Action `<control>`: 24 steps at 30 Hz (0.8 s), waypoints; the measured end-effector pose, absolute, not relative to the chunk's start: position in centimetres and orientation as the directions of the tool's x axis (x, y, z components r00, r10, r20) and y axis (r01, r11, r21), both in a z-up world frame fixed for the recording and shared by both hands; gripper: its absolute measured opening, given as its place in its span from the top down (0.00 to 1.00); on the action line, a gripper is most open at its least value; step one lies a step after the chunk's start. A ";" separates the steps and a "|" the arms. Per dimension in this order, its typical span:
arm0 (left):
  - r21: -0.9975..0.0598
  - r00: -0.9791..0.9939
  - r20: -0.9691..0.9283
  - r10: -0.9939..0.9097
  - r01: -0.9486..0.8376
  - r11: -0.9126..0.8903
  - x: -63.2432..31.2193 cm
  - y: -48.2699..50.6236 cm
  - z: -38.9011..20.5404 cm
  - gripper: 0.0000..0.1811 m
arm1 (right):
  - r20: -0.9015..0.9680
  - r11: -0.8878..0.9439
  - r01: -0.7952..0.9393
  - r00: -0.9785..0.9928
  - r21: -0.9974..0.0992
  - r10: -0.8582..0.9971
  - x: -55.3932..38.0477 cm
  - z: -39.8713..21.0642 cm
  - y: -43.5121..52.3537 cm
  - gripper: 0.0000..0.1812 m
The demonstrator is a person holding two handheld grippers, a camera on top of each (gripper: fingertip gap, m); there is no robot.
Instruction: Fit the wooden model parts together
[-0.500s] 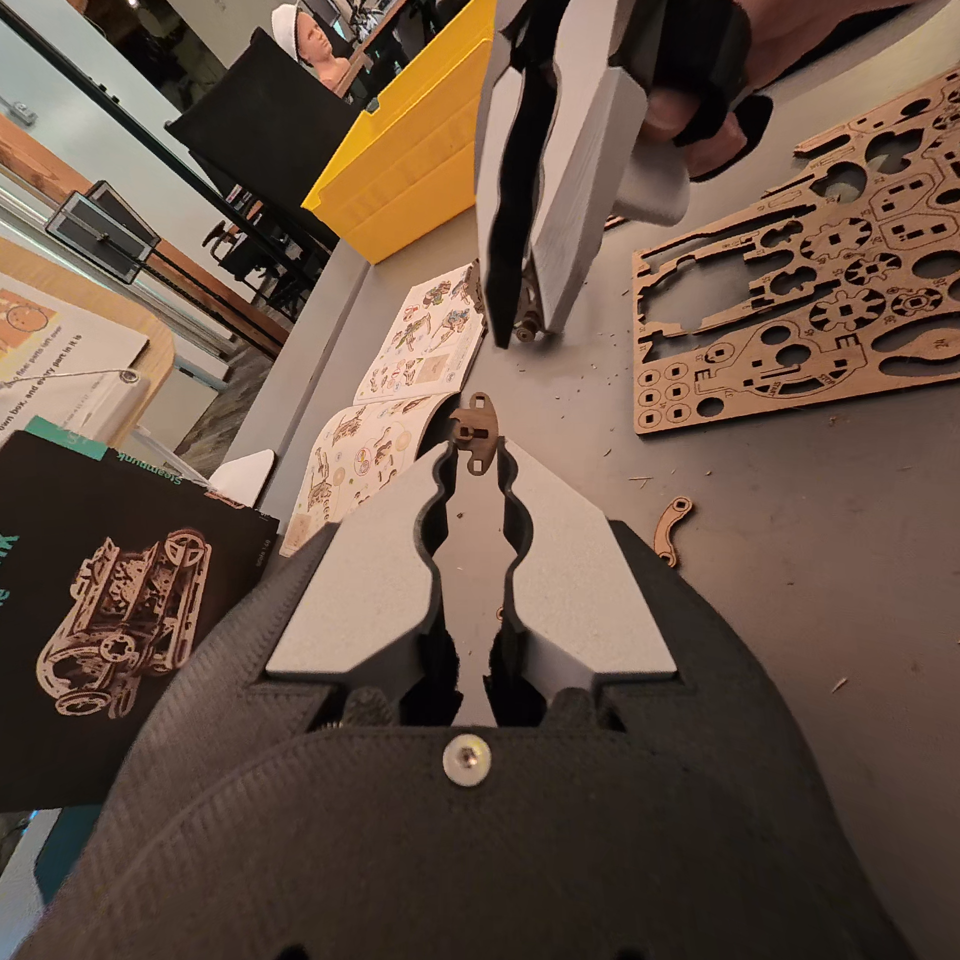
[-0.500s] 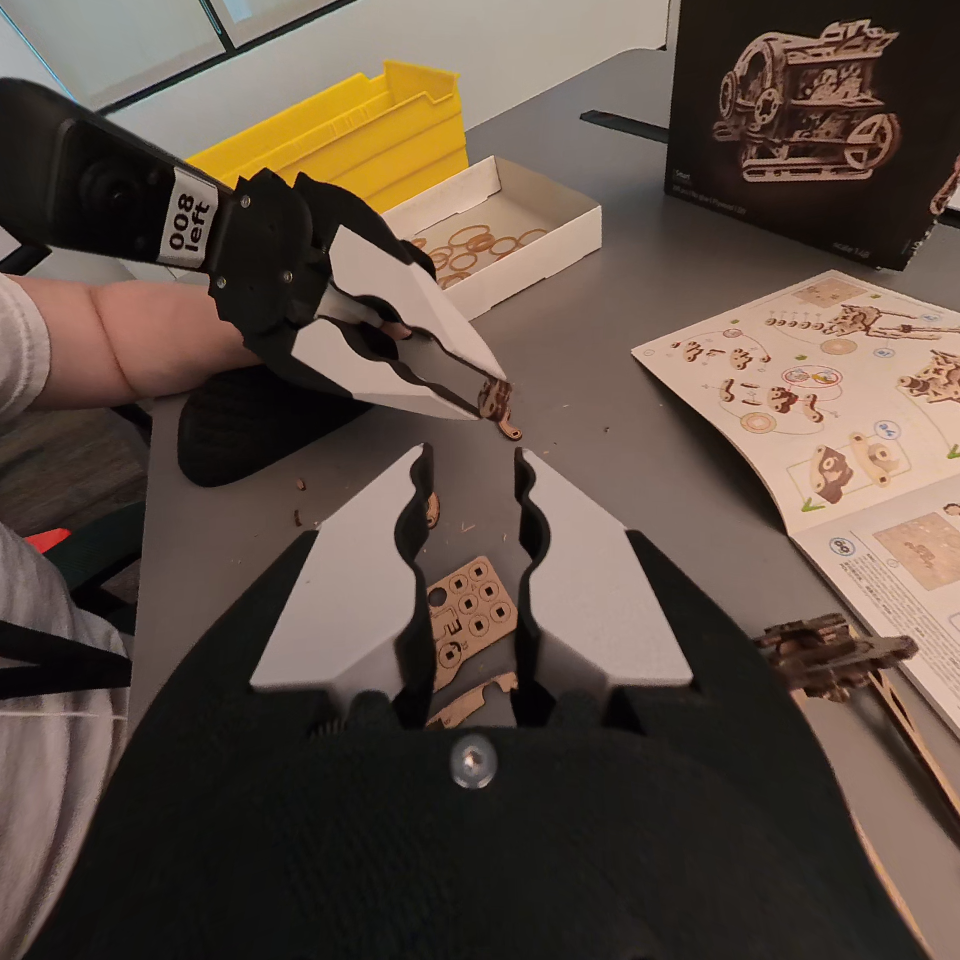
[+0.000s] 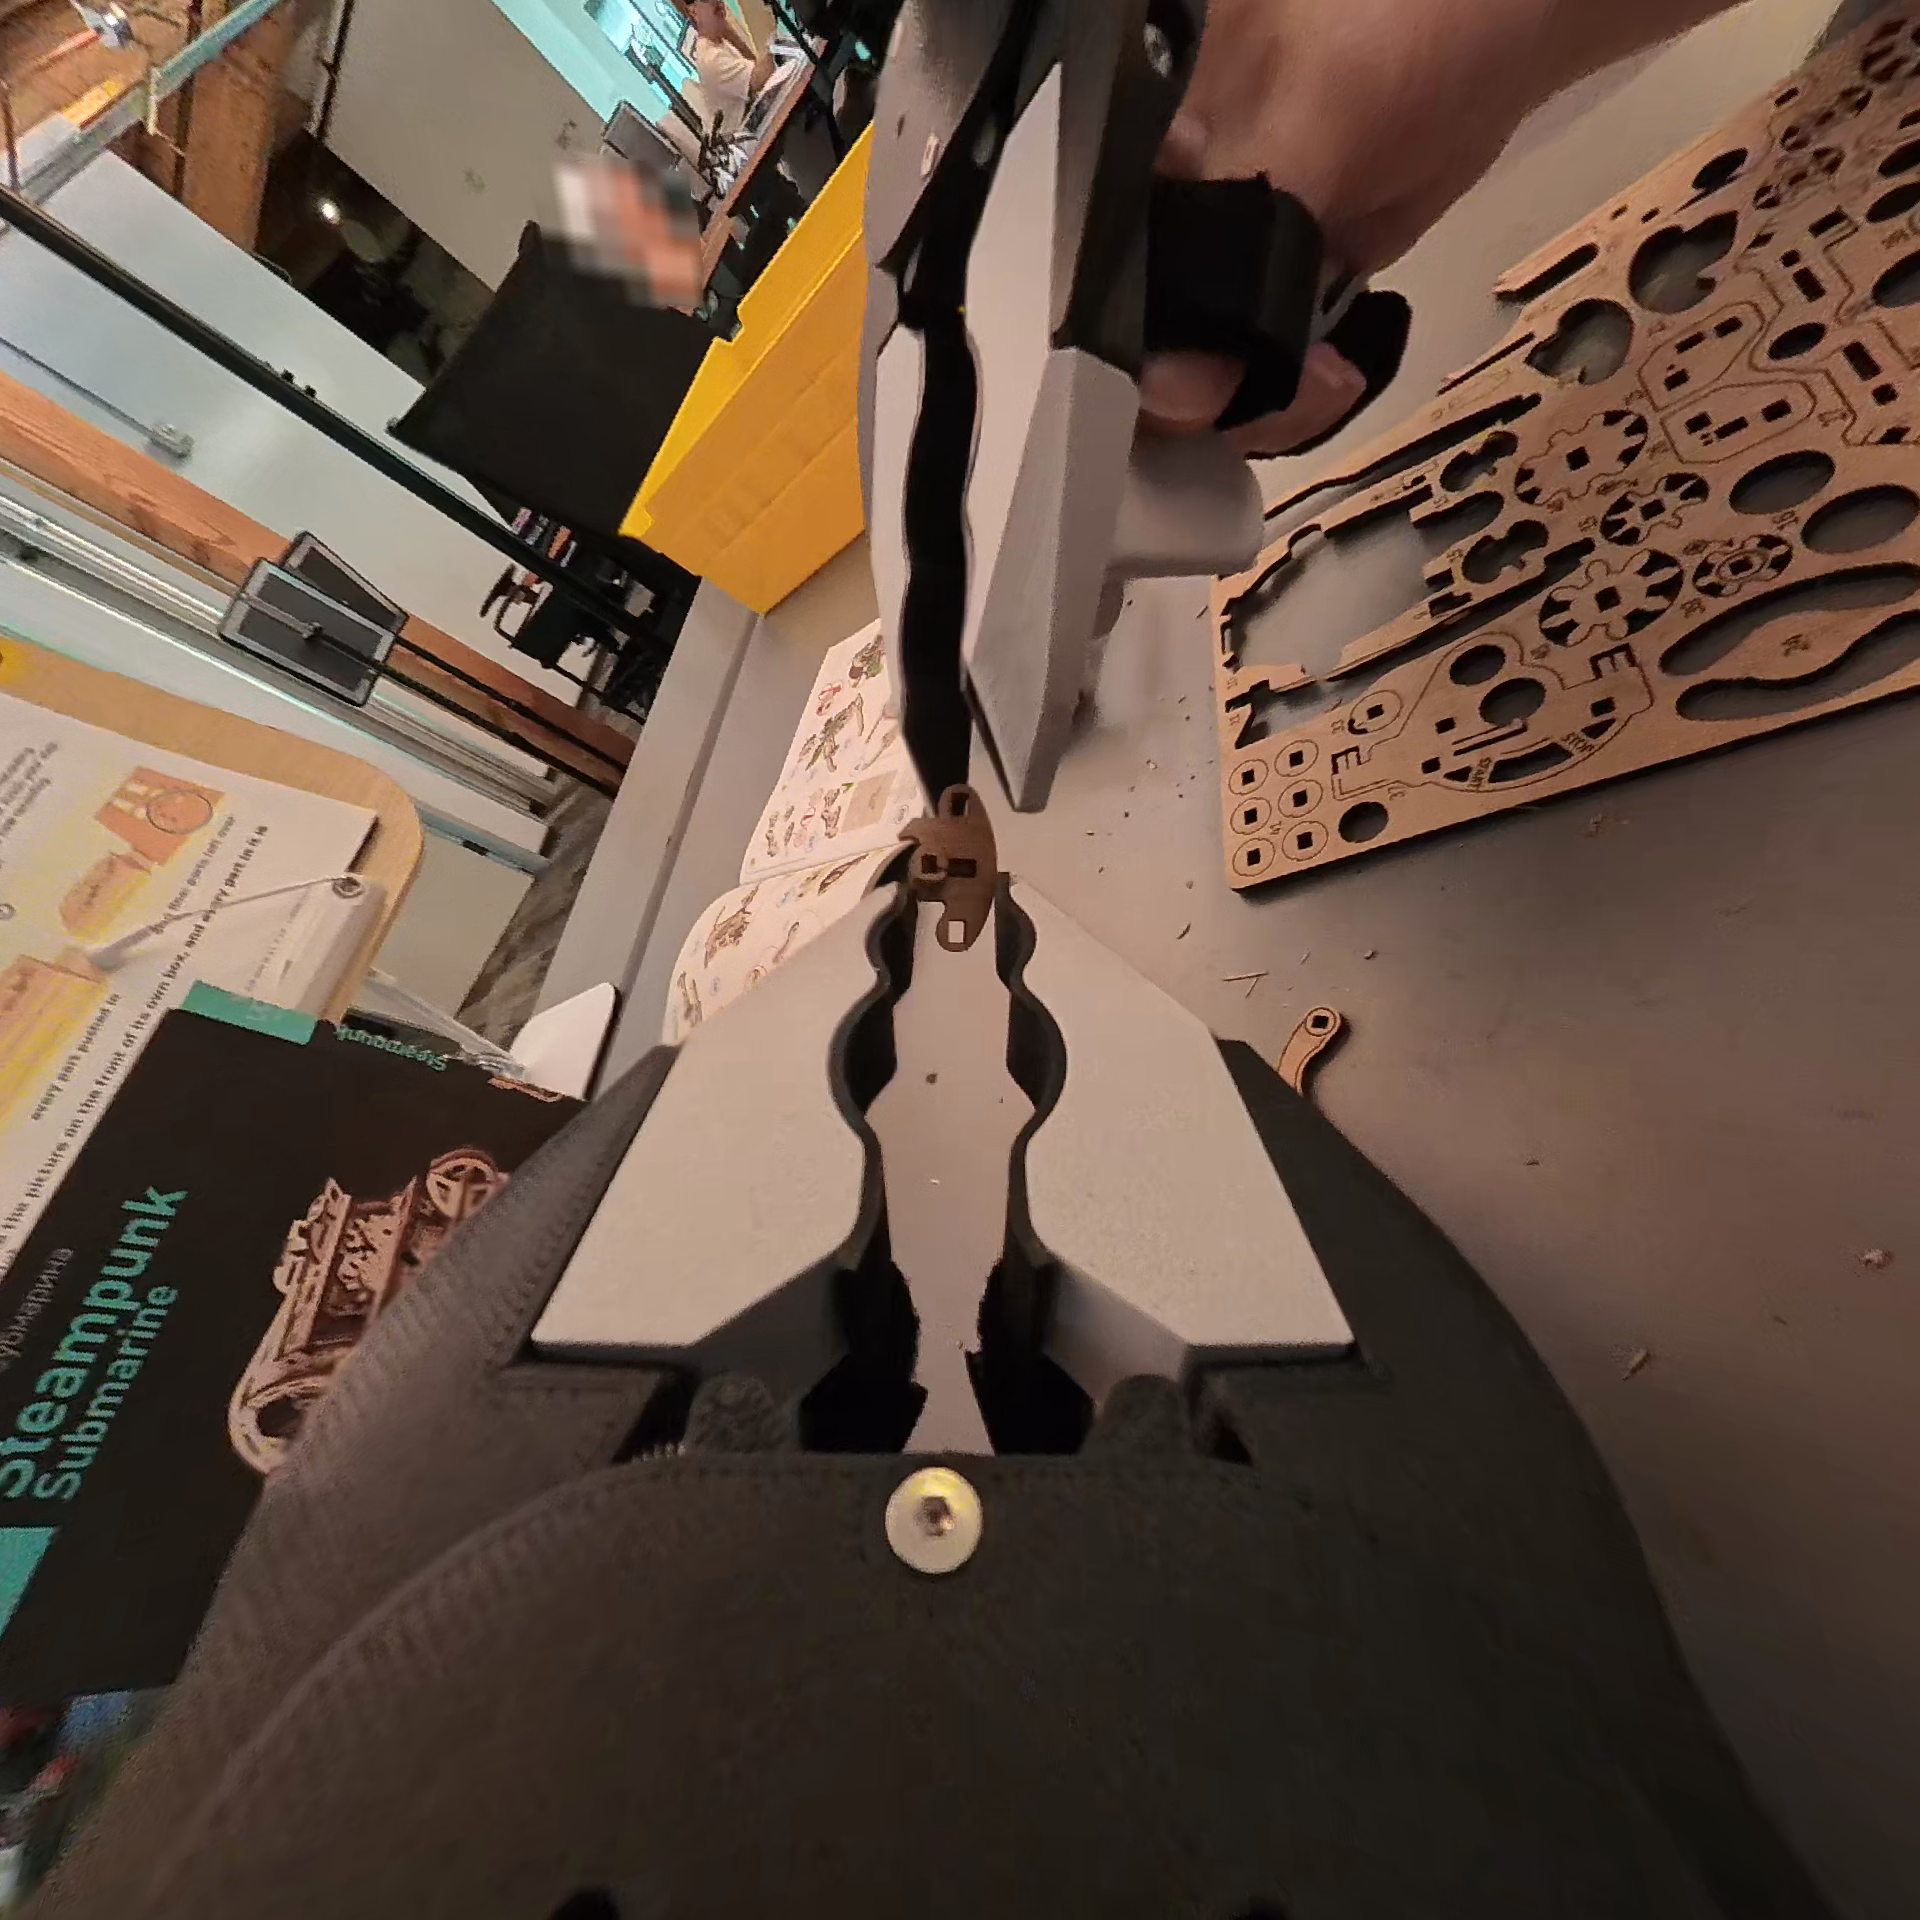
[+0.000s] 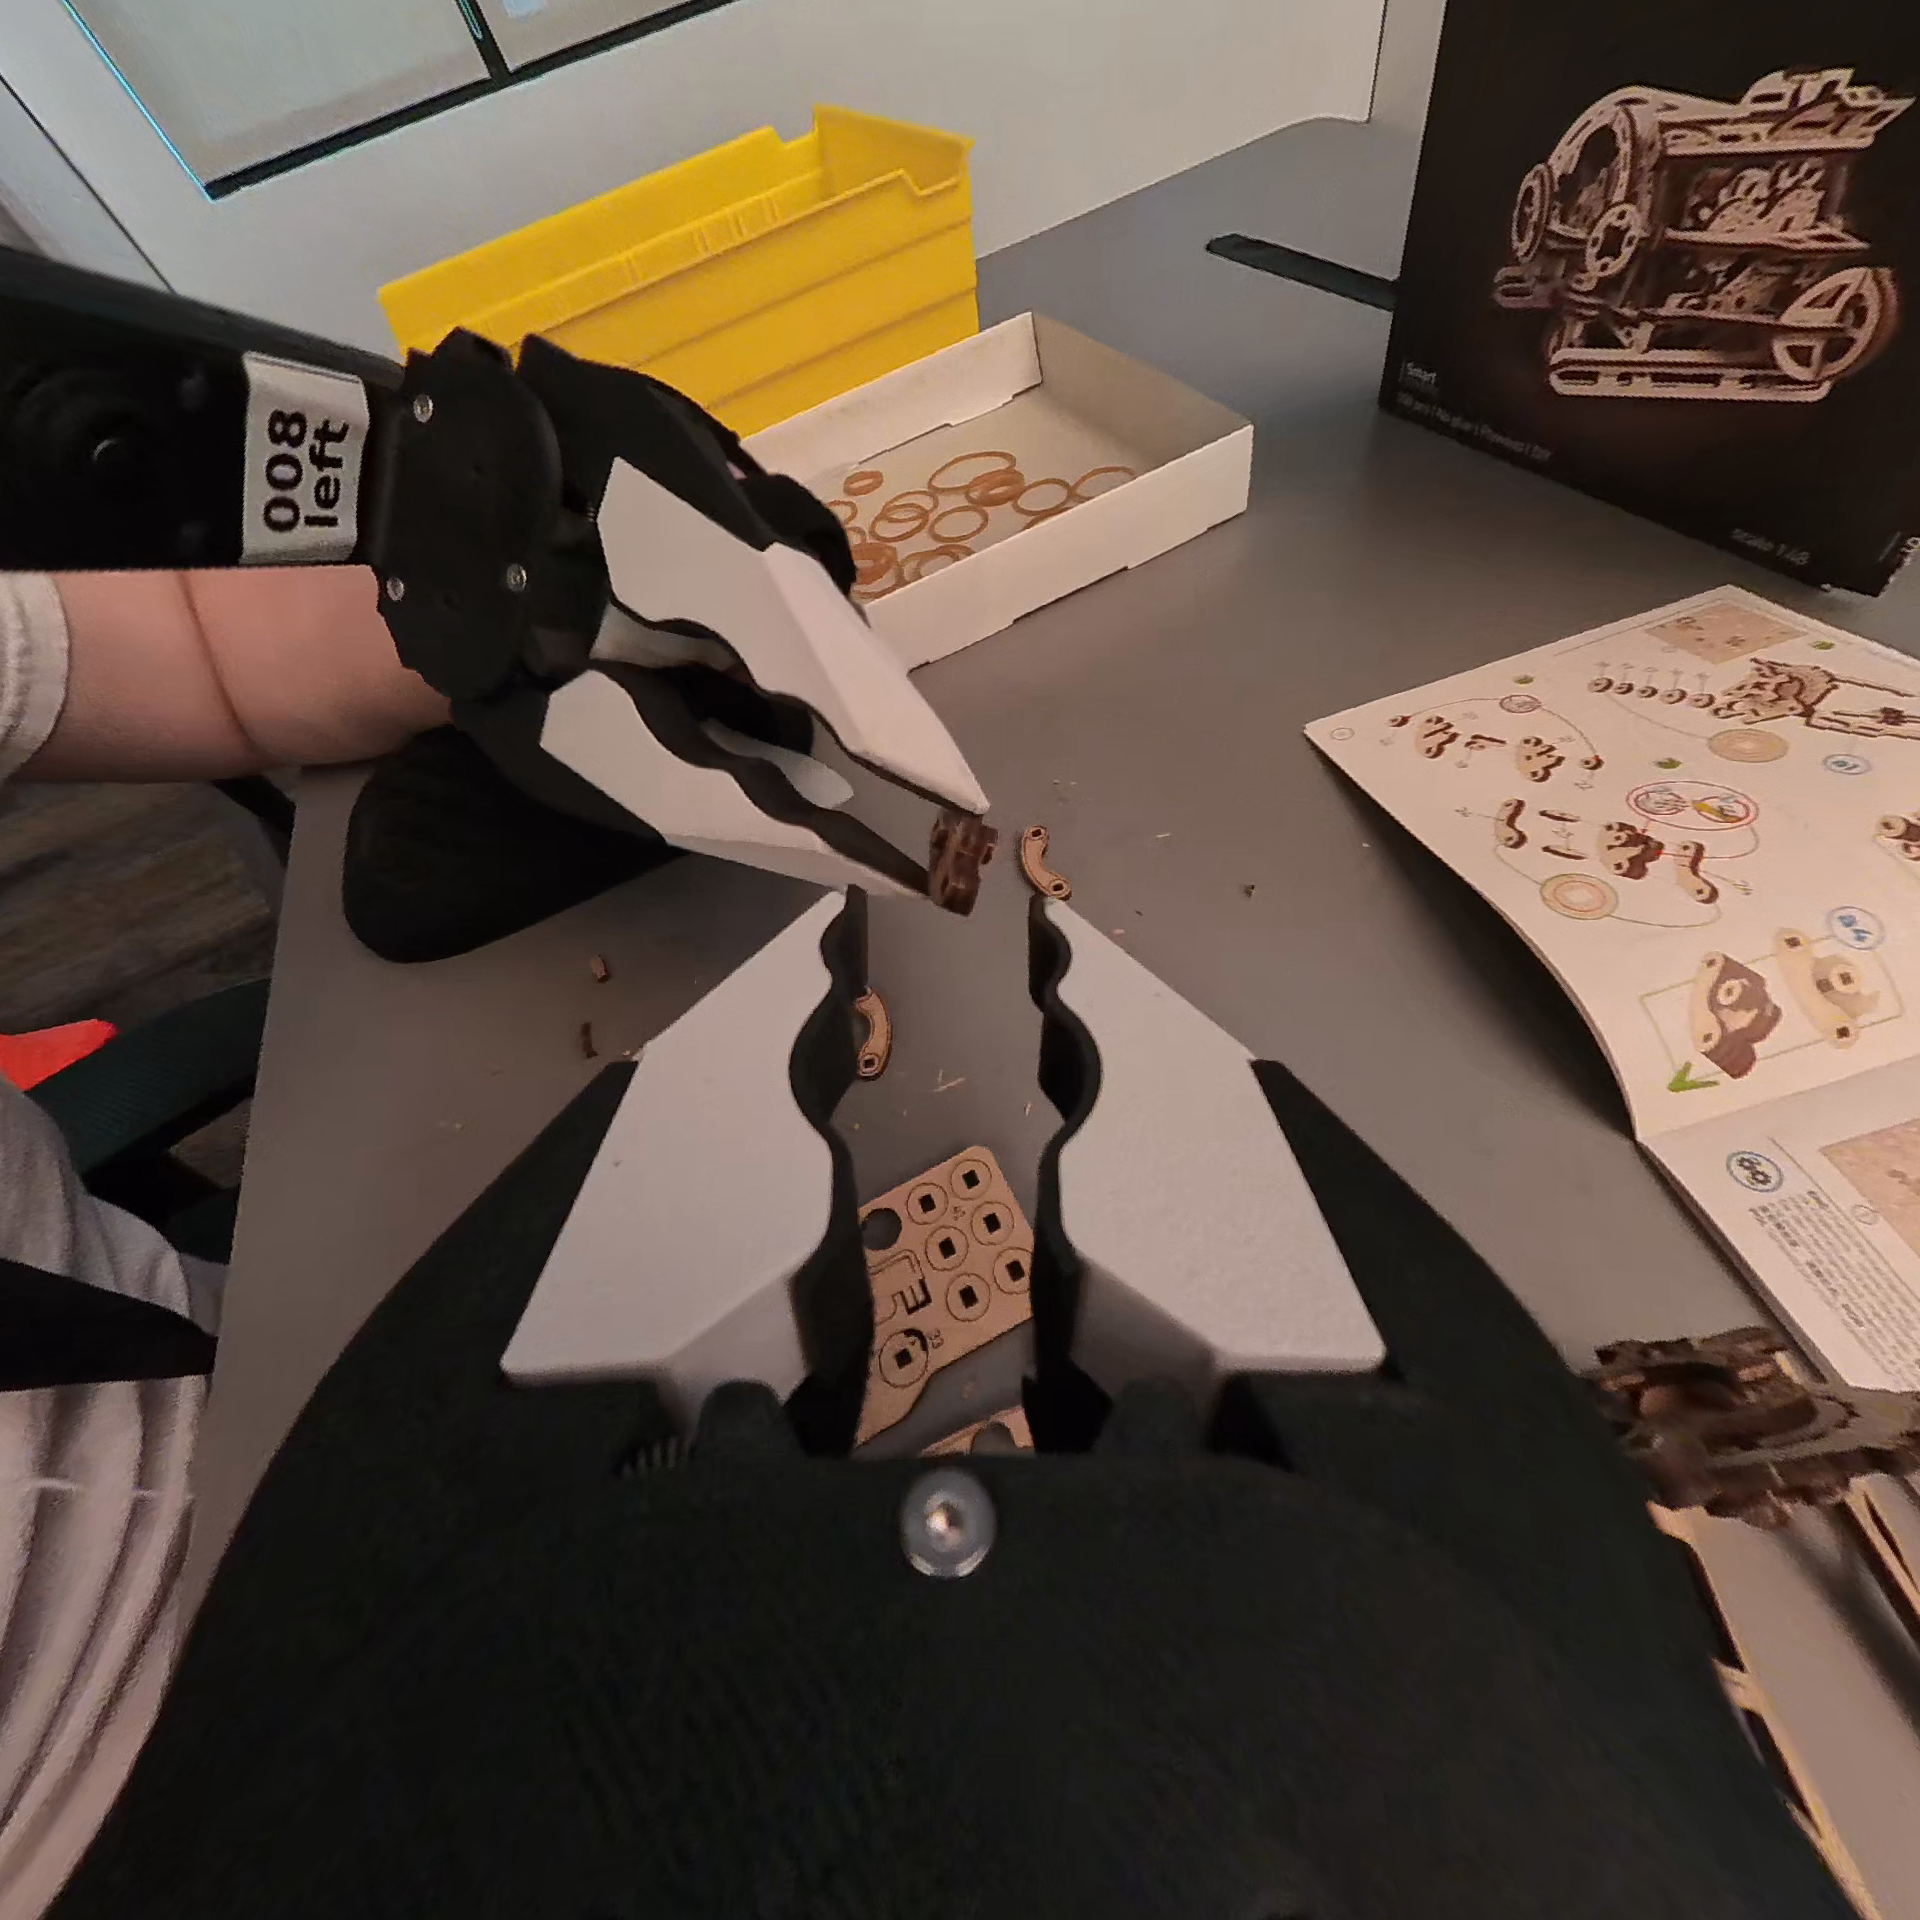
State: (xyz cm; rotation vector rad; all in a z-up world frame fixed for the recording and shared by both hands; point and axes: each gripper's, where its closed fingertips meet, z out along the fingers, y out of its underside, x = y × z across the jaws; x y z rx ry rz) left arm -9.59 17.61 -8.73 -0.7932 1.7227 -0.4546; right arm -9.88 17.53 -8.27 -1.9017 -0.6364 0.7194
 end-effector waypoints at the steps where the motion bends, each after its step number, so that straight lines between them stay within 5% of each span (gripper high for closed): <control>1: -0.645 -0.143 -0.706 -0.694 -0.276 0.713 -9.6 17.5 -8.8 0.93 | -0.211 -0.395 0.121 0.687 -0.911 0.695 -9.9 -8.3 17.5 0.85; 15: -0.528 -0.136 -0.810 -0.571 -0.255 0.810 -9.5 16.7 -8.9 0.93 | -0.207 -0.398 0.148 0.665 -0.905 0.718 -10.1 -8.5 17.0 0.98; 24: -0.793 -0.180 -0.522 -0.834 -0.257 0.552 -9.6 16.8 -8.7 0.84 | -0.328 -0.415 0.001 0.610 -0.910 0.721 -9.5 -6.3 16.6 0.99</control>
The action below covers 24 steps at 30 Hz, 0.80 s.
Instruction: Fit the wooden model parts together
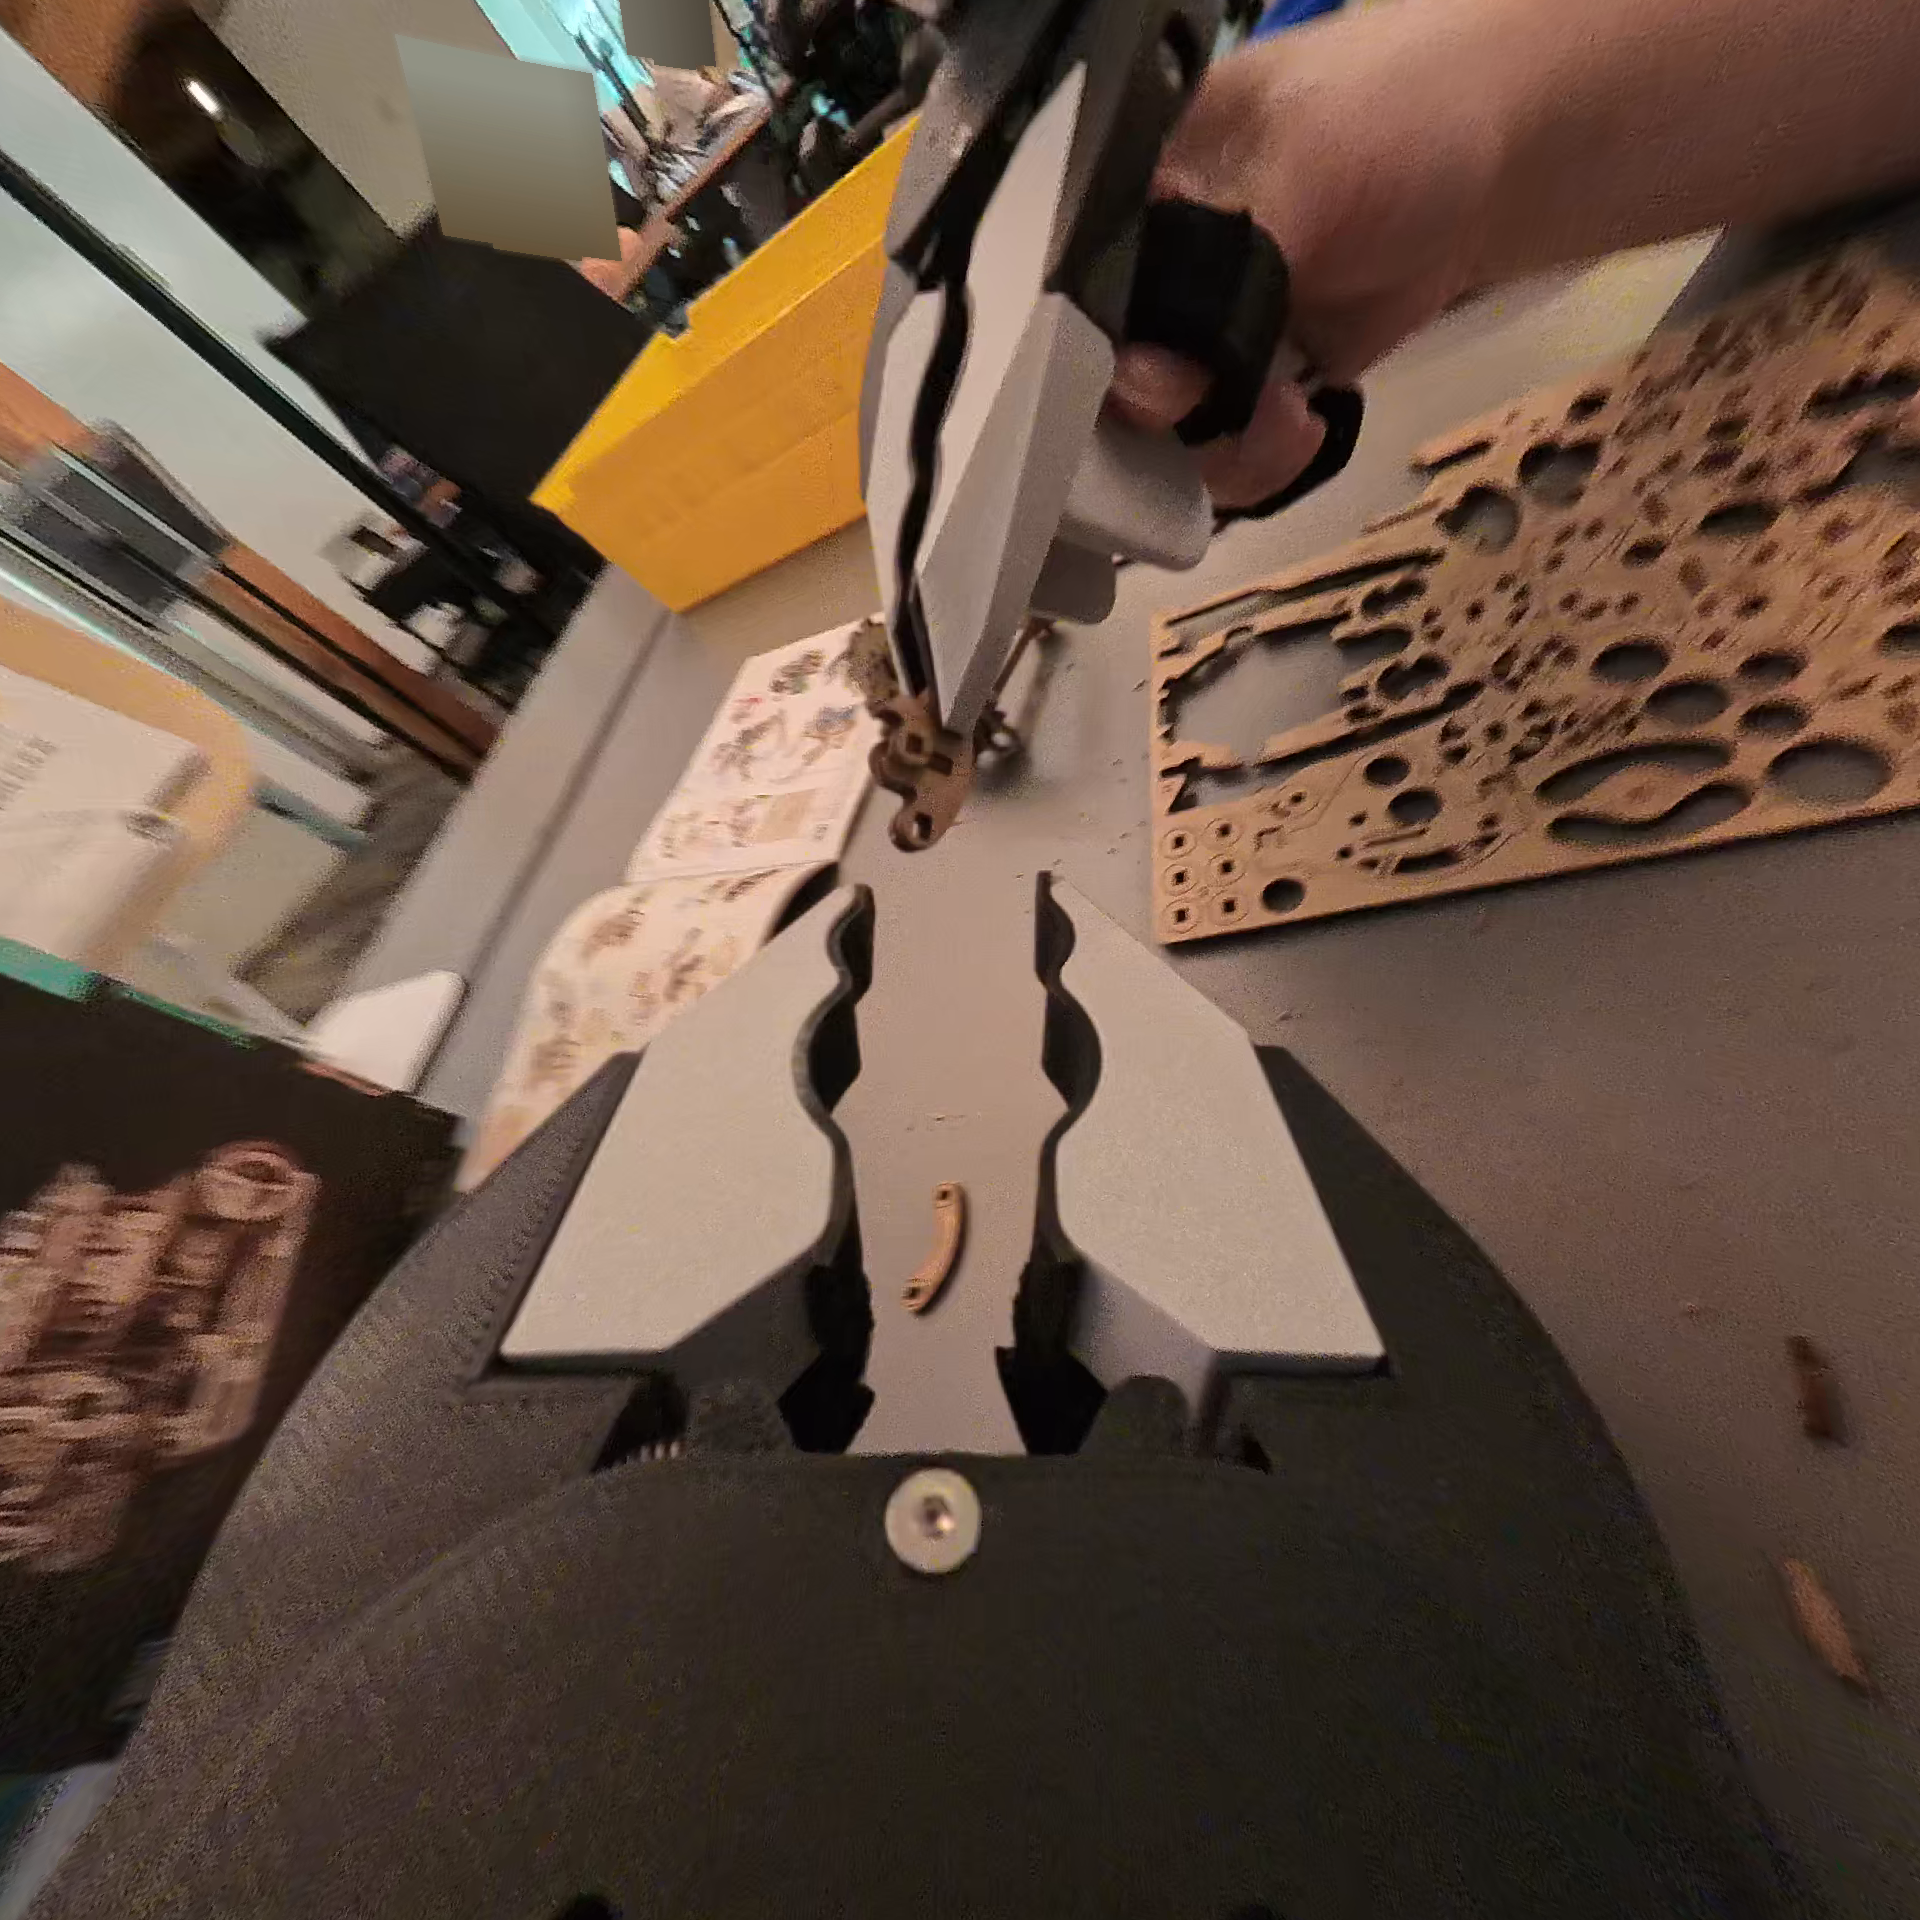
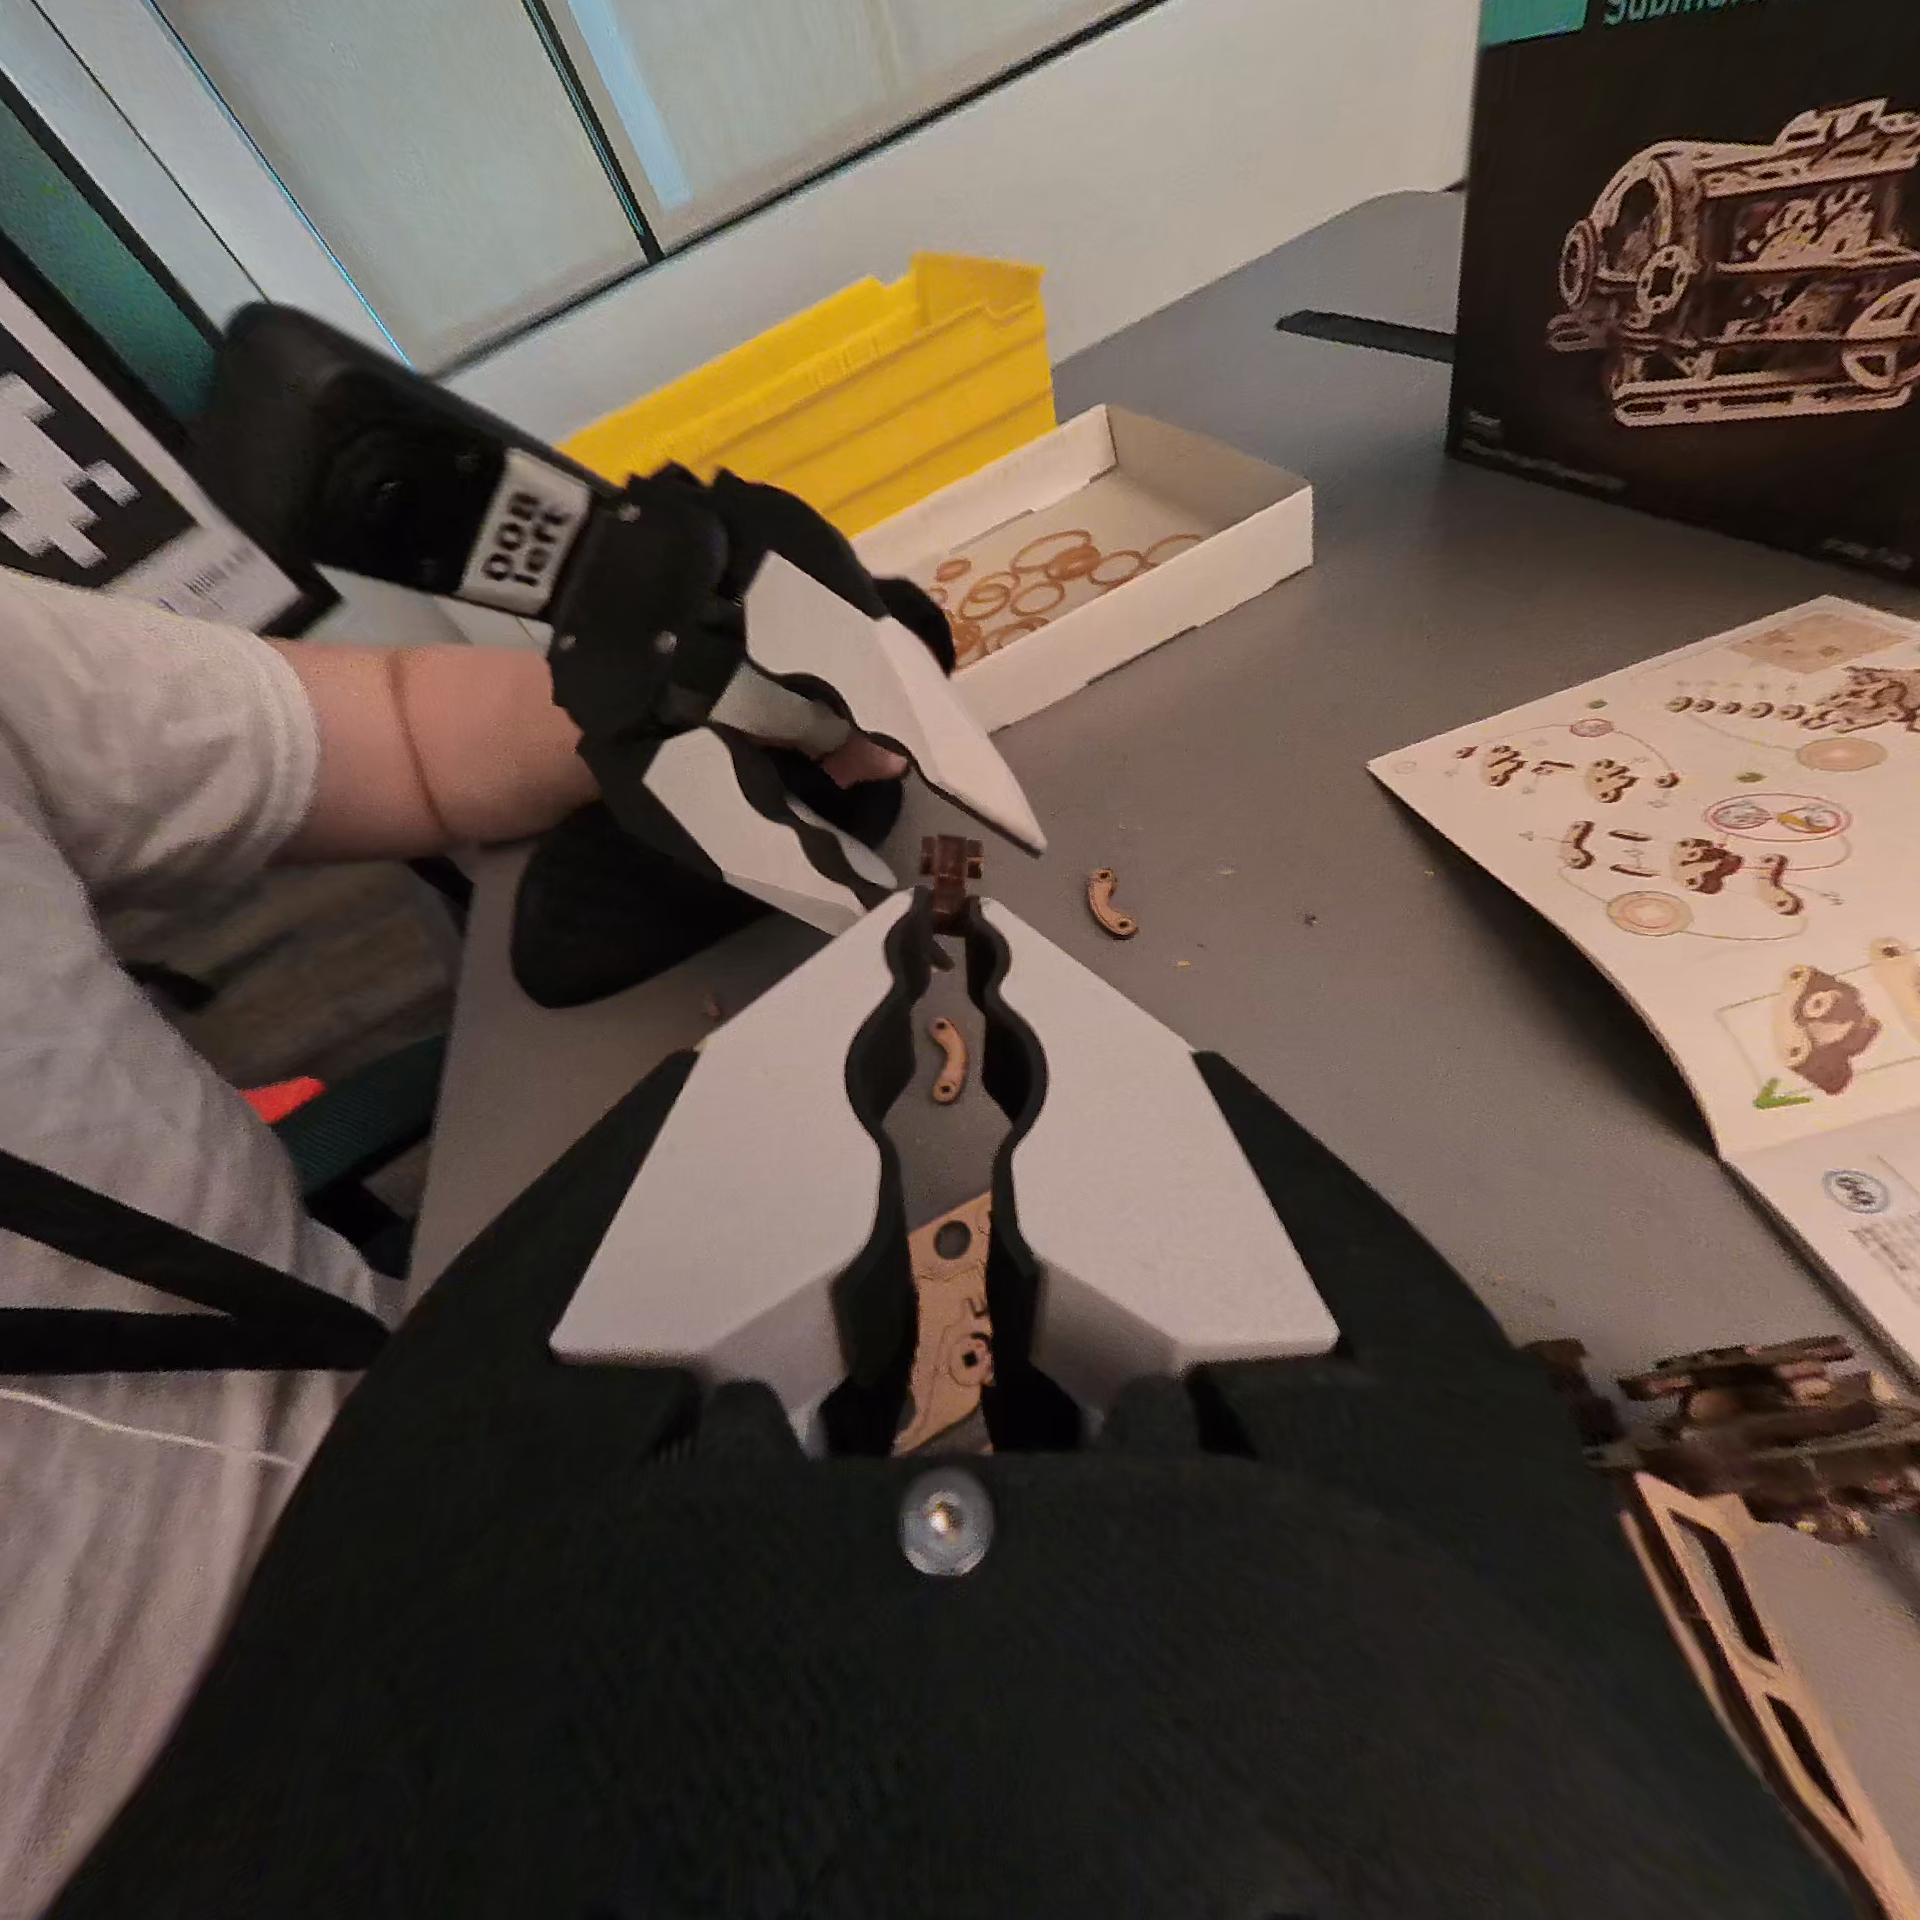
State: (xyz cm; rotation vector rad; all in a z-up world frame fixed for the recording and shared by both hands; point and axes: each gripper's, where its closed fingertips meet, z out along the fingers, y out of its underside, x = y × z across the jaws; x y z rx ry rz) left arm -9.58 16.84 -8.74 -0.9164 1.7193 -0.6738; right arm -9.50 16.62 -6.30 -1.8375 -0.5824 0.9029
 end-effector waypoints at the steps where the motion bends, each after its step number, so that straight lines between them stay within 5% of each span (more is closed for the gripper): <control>1: -0.839 -0.198 -0.441 -0.875 -0.257 0.480 -9.6 16.7 -8.6 0.85 | -0.362 -0.427 -0.034 0.594 -0.904 0.718 -9.4 -6.0 16.6 0.99; 5: -0.949 -0.256 -0.063 -0.965 -0.285 0.137 -9.7 16.2 -7.6 0.92 | -0.481 -0.473 -0.159 0.515 -0.867 0.709 -9.0 -4.8 16.5 0.99; 13: -0.872 -0.297 0.471 -0.830 -0.302 -0.386 -9.8 16.4 -4.5 0.87 | -0.586 -0.520 -0.273 0.424 -0.810 0.690 -8.7 -3.6 16.3 0.99; 24: -0.839 -0.355 0.538 -0.764 -0.307 -0.449 -9.8 15.4 -4.1 0.90 | -0.591 -0.531 -0.262 0.393 -0.806 0.704 -9.4 -3.6 16.0 0.99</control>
